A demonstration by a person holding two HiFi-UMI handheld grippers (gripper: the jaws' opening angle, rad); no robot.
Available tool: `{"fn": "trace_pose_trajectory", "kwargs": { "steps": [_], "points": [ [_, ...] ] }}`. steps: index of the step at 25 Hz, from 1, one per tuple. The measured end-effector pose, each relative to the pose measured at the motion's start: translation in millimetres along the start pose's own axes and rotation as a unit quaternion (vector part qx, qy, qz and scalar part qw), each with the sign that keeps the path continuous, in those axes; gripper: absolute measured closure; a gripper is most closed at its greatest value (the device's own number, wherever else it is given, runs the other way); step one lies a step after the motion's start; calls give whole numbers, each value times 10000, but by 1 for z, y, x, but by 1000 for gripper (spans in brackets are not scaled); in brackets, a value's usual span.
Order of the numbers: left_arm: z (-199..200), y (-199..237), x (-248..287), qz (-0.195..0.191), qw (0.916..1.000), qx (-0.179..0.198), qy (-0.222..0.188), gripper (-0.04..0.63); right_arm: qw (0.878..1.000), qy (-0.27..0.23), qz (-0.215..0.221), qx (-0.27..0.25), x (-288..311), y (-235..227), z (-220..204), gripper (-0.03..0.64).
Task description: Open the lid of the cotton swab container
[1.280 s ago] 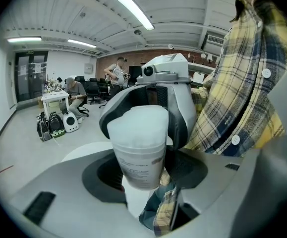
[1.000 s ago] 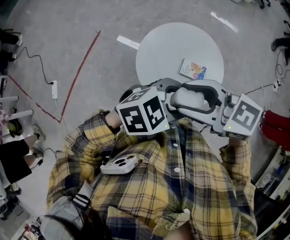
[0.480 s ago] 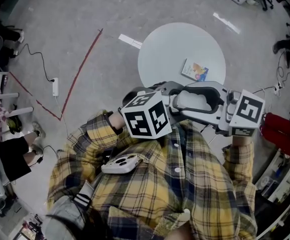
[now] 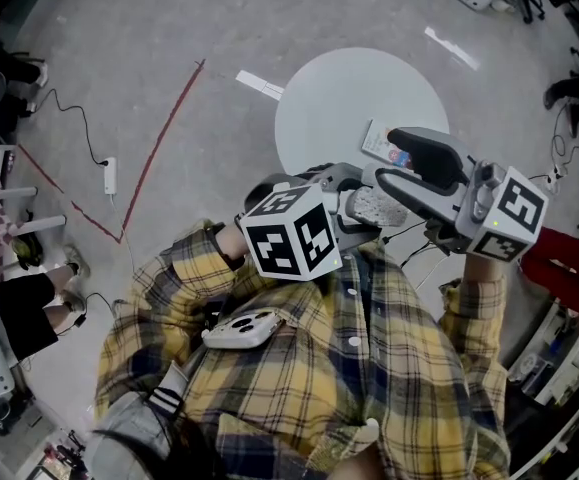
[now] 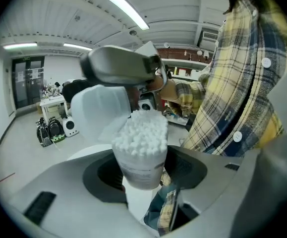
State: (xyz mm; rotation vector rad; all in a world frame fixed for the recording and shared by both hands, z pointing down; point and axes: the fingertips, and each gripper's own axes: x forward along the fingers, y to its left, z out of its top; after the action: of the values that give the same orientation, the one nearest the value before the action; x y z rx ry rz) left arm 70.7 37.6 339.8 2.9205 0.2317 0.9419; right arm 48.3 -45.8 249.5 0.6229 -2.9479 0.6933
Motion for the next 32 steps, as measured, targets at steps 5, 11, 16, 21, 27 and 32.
{"fn": "trace_pose_trajectory", "kwargs": {
  "steps": [5,11,16,21,27,32],
  "points": [
    [8,1,0,-9,10000,-32,-61,350,9987,-61,-484,153,0,-33,-2,402],
    [8,3,1,-12,10000,-73,0,350,9975,-107,-516,464,0,-44,-11,410],
    [6,7,4,-17,10000,-72,24,350,9974,-141,-564,434,0,-46,-9,413],
    [2,9,-2,43,10000,-88,19,348,9975,-246,-610,275,2,-37,-2,419],
    [2,20,-12,250,9995,-180,-44,350,9955,-326,-884,-48,0,-32,11,425],
    [3,35,-20,432,9988,-215,-78,350,9907,-574,-1200,-280,-11,-34,30,425]
  ]
}}
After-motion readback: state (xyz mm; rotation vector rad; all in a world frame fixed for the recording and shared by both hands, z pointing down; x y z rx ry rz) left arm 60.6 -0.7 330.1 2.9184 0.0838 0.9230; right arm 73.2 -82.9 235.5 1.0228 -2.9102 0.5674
